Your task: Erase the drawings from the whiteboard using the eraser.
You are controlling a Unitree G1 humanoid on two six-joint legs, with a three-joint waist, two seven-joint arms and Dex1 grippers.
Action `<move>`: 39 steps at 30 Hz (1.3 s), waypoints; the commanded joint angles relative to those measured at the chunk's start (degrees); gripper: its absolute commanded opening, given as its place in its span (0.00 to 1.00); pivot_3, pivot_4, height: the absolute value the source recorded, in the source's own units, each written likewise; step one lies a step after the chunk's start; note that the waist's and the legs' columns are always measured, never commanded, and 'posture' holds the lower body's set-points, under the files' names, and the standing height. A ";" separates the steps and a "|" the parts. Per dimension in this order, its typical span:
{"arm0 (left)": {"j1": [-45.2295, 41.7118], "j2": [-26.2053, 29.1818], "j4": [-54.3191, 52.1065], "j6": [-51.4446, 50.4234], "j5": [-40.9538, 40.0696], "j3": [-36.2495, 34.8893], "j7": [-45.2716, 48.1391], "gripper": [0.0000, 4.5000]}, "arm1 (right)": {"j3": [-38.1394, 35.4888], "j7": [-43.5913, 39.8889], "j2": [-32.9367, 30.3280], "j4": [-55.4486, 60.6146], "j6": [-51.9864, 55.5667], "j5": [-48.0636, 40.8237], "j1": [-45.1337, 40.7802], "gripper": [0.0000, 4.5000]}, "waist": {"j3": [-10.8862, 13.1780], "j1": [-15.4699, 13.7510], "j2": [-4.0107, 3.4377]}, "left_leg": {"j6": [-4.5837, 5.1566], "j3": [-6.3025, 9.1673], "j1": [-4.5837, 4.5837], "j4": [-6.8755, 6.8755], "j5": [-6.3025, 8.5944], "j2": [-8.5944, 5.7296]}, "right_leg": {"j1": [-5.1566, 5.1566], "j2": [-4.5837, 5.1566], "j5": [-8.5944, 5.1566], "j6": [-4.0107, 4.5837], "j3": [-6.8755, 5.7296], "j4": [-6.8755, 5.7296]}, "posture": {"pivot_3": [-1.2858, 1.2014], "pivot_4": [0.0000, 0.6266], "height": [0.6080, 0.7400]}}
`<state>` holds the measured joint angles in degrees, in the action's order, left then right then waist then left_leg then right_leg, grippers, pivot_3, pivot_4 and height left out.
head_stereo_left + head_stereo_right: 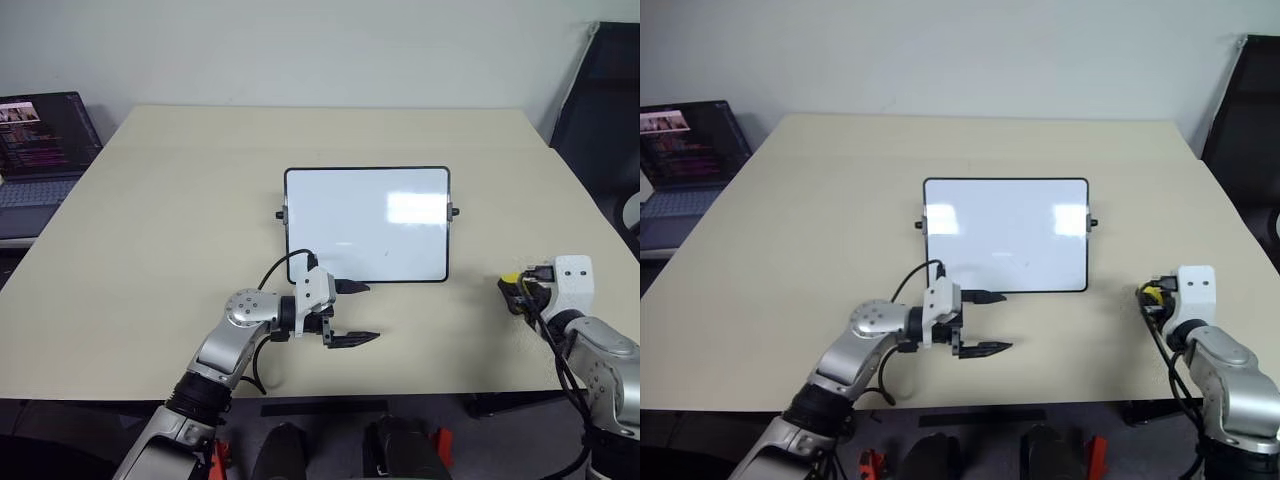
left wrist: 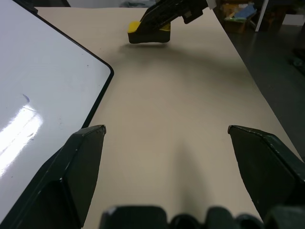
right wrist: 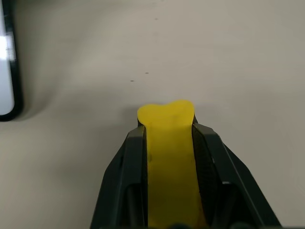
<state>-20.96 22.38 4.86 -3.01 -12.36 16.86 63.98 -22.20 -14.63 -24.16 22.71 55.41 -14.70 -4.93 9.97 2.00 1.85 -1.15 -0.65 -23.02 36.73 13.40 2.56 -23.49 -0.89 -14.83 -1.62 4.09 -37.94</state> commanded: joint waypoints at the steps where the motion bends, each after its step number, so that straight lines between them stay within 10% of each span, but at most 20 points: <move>1: -0.76 0.24 -1.07 1.20 0.20 -0.23 0.16 1.00 | -2.28 1.21 0.01 0.16 -0.26 -0.70 -0.99 0.22 | 0.00 -0.01 0.00 | 0.00 0.00 0.00 0.00 0.00 0.00 | 0.00 0.00 0.00 0.00 0.00 0.00 | 0.52 0.24 1.00; 12: -0.32 0.17 -1.83 0.36 -0.06 -0.45 -0.07 1.00 | -2.92 3.23 0.36 -0.23 -1.12 -1.13 -1.63 0.98 | 0.00 -0.01 0.00 | 0.00 0.01 0.00 0.00 0.00 0.00 | 0.00 0.00 0.00 0.00 -0.01 -0.01 | 0.52 0.24 1.00; 26: 7.85 -4.78 -13.88 -10.11 0.61 -10.02 -24.55 1.00 | -6.91 11.23 10.88 15.75 -2.70 -4.78 -0.31 0.99 | -0.01 -0.08 -0.05 | 0.00 0.10 -0.03 -0.04 0.00 0.09 | -0.01 0.03 -0.02 -0.02 -0.01 -0.02 | 0.52 0.24 1.00; 39: 24.28 -18.81 -23.25 -8.76 12.26 -13.58 -56.06 1.00 | 2.28 7.36 14.70 19.04 -37.00 6.46 21.59 0.99 | -0.04 -0.10 -0.09 | -0.06 0.12 0.10 0.05 0.04 0.11 | 0.14 0.18 -0.30 0.22 0.03 -0.02 | 0.52 0.24 1.00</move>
<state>3.02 4.04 -15.03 -13.90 -1.82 2.99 9.97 -20.52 -7.42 -9.94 40.02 21.96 -9.48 15.90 9.93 1.90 1.76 -1.22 -0.52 -22.91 36.80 13.44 2.67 -23.34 -0.72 -15.15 -1.38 4.13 -37.96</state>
